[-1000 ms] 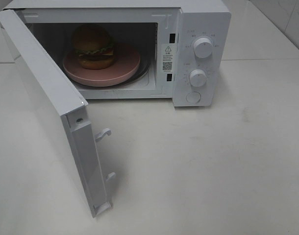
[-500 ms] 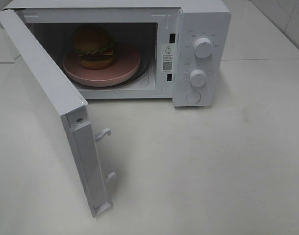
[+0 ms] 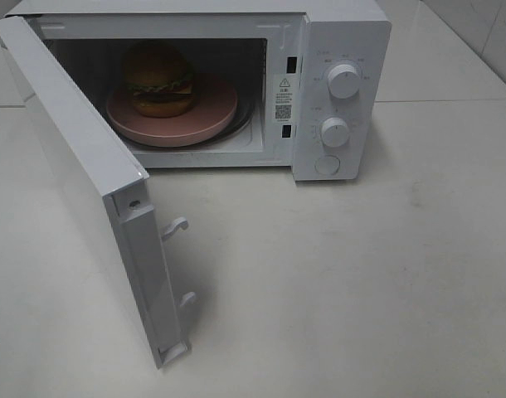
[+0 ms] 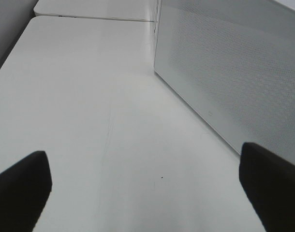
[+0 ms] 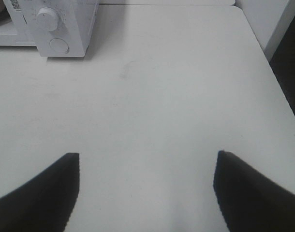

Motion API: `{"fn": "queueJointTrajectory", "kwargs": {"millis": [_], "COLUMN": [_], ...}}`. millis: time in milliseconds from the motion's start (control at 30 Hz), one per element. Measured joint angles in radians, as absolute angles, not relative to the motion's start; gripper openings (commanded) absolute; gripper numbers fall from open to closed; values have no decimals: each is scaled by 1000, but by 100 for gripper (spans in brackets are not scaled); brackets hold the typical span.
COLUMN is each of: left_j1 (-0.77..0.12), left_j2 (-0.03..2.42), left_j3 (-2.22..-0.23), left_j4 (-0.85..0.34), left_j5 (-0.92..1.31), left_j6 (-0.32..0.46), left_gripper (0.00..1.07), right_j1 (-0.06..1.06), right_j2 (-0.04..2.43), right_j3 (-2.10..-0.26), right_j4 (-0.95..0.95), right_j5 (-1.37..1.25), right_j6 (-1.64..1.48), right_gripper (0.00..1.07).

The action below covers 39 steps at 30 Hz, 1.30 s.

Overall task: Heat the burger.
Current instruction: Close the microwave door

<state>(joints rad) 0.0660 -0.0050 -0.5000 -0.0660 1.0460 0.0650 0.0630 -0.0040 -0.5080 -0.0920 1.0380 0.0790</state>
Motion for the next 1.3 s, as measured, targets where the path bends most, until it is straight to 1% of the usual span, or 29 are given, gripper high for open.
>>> {"fn": "queueJointTrajectory", "kwargs": {"millis": [200,300,333,367,400,433,467,500,533,567,600,633,667,700,733,767,800,833,933,1000,1033,1100,1133,1200,1233,1267,1300], "left_j1": [66,66,66,66,66,66,66,66,66,66,66,66,66,66,66,66,66,66,66,66,66,66,66,66,66,66,66], "left_j2": [-1,46,65,65,106,127,127,160,176,176,204,215,215,244,259,259,286,316,328,377,377,426,426,502,502,523,564], "left_j3": [-504,-517,-517,-517,-517,-517,-517,-517,-513,-513,-500,-492,-492,-467,-457,-457,-430,-404,-394,-363,-363,-324,-324,-268,-268,-253,-223], "left_j4": [-69,-74,-74,-74,-74,-76,-76,-80,-86,-86,-97,-100,-100,-107,-110,-110,-118,-124,-128,-141,-141,-148,-148,-146,-146,-145,-140], "left_j5": [1035,994,979,979,950,928,928,877,849,849,799,777,777,716,685,685,628,566,543,444,444,314,314,125,125,68,-38], "left_j6": [65,65,65,65,65,65,65,65,65,65,65,65,65,65,65,65,65,65,65,65,65,65,65,65,65,65,65], "left_gripper": [97,92,85,85,75,70,70,56,50,50,39,33,33,21,15,15,3,0,0,0,0,0,0,0,0,0,0], "right_j1": [63,63,63,63,63,63,63,63,63,63,63,63,63,63,63,63,63,63,63,63,63,63,63,63,63,63,63], "right_j2": [-4,-4,-4,-4,-4,-4,-4,-4,-4,-4,-4,-4,-4,-4,-4,-4,-4,-4,-4,-4,-4,-4,-4,-4,-4,-4,-4], "right_j3": [-508,-508,-508,-508,-508,-508,-508,-508,-508,-508,-508,-508,-508,-508,-508,-508,-508,-508,-508,-508,-508,-508,-508,-508,-508,-508,-508], "right_j4": [-92,-92,-92,-92,-92,-92,-92,-92,-92,-92,-92,-92,-92,-92,-92,-92,-92,-92,-92,-92,-92,-92,-92,-92,-92,-92,-92], "right_j5": [1038,1038,1038,1038,1038,1038,1038,1038,1038,1038,1038,1038,1038,1038,1038,1038,1038,1038,1038,1038,1038,1038,1038,1038,1038,1038,1038], "right_j6": [79,79,79,79,79,79,79,79,79,79,79,79,79,79,79,79,79,79,79,79,79,79,79,79,79,79,79], "right_gripper": [75,75,75,75,75,75,75,75,75,75,75,75,75,75,75,75,75,75,75,75,75,75,75,75,75,75,75]}}
